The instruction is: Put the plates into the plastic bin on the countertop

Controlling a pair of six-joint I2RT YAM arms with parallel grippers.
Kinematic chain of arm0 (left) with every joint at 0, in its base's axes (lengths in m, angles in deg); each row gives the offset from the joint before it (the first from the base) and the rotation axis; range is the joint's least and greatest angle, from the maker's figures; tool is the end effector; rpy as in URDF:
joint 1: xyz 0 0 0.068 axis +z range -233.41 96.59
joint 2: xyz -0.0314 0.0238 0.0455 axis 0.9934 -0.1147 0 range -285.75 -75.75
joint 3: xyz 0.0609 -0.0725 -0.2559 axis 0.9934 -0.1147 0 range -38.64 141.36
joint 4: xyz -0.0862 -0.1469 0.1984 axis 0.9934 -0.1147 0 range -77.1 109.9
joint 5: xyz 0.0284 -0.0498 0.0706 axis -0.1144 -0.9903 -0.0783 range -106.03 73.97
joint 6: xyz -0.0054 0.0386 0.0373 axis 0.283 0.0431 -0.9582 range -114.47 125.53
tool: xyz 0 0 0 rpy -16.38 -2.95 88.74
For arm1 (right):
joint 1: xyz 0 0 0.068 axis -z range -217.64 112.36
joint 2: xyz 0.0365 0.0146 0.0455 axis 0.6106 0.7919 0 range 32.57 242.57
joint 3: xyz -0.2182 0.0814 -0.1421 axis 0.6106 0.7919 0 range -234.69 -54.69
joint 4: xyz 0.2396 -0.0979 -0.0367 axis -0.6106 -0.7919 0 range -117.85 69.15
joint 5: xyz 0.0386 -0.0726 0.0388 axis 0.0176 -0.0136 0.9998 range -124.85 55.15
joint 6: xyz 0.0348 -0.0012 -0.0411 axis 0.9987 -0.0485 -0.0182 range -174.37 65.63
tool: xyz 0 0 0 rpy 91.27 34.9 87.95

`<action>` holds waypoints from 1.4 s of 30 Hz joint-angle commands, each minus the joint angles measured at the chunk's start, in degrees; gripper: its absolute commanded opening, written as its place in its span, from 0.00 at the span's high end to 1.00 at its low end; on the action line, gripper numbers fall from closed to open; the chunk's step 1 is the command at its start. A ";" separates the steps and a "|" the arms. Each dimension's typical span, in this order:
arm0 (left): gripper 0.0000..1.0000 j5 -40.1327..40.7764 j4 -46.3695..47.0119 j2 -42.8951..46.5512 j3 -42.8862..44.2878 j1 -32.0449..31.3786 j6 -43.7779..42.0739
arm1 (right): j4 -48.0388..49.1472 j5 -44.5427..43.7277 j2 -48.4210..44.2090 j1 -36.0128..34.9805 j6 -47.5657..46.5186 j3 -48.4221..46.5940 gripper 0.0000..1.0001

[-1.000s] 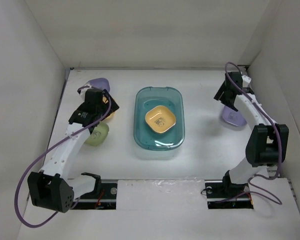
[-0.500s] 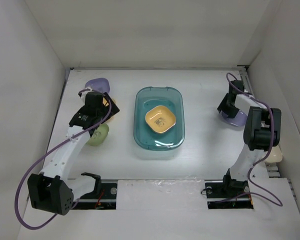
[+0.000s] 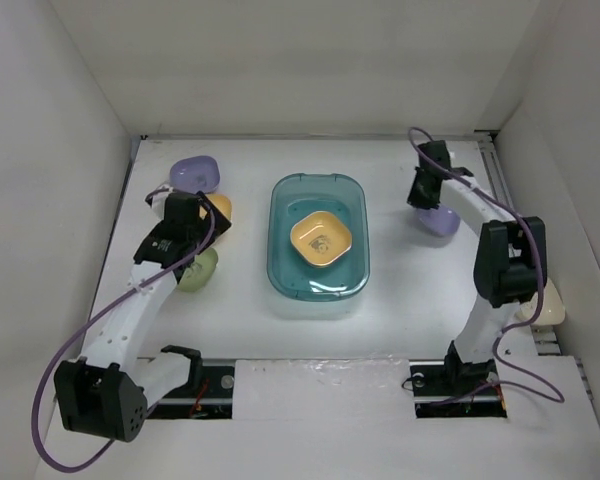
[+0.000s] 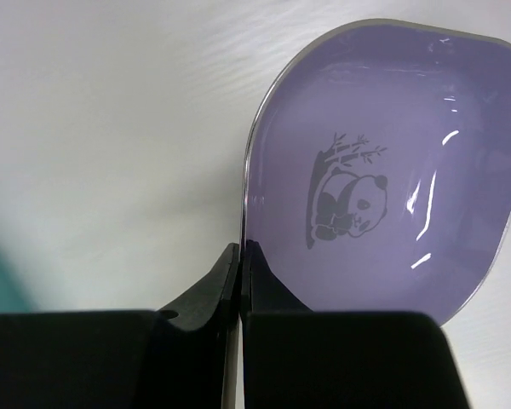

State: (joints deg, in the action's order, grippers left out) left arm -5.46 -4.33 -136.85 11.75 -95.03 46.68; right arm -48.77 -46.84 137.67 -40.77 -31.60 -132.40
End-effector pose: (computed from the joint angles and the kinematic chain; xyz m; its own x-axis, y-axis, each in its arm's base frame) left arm 0.2303 -0.0407 0.2957 -0.4557 -0.5667 -0.6865 -0.3310 0.8238 -0.4603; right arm 0.3956 0.0142 0.2195 -0.7321 0.3390 -0.5909 0.3772 0.9240 0.0627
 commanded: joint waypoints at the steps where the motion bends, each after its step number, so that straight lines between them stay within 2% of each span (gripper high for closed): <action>1: 0.00 6.47 -3.88 3.00 -1.08 0.54 5.94 | -3.45 -2.68 -4.72 -10.81 0.44 -7.35 1.00; 3: 0.00 8.23 -4.68 3.79 -1.69 0.54 7.62 | -5.47 -5.74 -6.04 -18.35 -0.35 -9.81 1.00; 6: 0.00 8.94 -5.30 4.59 -3.10 0.54 9.74 | -9.60 -8.57 -6.05 -25.67 -1.41 -14.82 1.00; 10: 0.00 7.19 -5.30 3.28 -3.63 3.96 9.22 | -11.71 -16.55 -4.65 -38.66 -3.25 -18.17 1.00; 15: 0.00 7.71 -5.83 0.81 -4.16 5.03 9.22 | -12.51 -13.77 0.71 -46.43 -10.09 -21.08 1.00; 16: 0.00 6.23 -5.83 0.81 -4.16 6.59 9.22 | -12.51 -11.85 2.90 -47.91 -13.85 -21.60 1.00; 20: 0.00 5.17 -6.18 1.33 -5.39 11.34 9.92 | -11.01 -12.80 4.32 -50.74 -17.31 -19.50 0.99; 23: 0.00 3.33 -6.18 1.86 -6.70 16.70 8.42 | -9.35 -12.80 4.32 -50.74 -17.31 -18.44 0.86; 24: 0.00 3.32 -6.18 1.86 -6.71 18.11 7.82 | -9.34 -12.80 4.32 -50.74 -17.31 -17.74 0.77; 26: 0.00 2.54 -6.18 1.86 -6.71 18.12 7.81 | -8.65 -12.09 3.72 -51.27 -17.31 -17.74 0.57; 29: 0.00 1.04 -5.65 1.25 -7.24 18.12 7.81 | -6.98 -13.85 -0.05 -53.10 -15.82 -18.44 0.45; 30: 0.00 1.03 -5.65 0.55 -8.02 18.12 8.51 | -5.84 -13.16 -1.29 -53.11 -15.82 -18.44 0.28; 31: 0.00 0.51 -5.65 -0.06 -9.16 18.12 9.30 | -5.22 -12.45 -2.52 -53.81 -15.82 -18.44 0.25; 32: 0.00 -0.19 -6.18 -0.07 -9.95 18.12 9.91 | -5.21 -12.45 -3.75 -54.51 -15.82 -18.44 0.07; 35: 0.00 -3.18 -4.86 -0.07 -13.55 18.12 11.84 | -4.60 -11.40 -7.62 -54.52 -15.30 -18.44 0.03; 41: 0.00 -3.71 -2.75 -1.47 -17.34 18.12 15.09 | -3.90 -11.39 -14.04 -54.52 -15.29 -15.90 0.03; 42: 0.03 -3.71 -2.75 -2.00 -18.65 18.12 15.10 | -3.89 -11.39 -14.74 -54.52 -15.29 -14.76 0.03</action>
State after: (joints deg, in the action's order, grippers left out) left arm -8.46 -8.38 -137.81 -5.36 -77.02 59.40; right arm -55.26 -58.31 125.04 -95.46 -47.17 -149.13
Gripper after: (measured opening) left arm 0.977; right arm 0.969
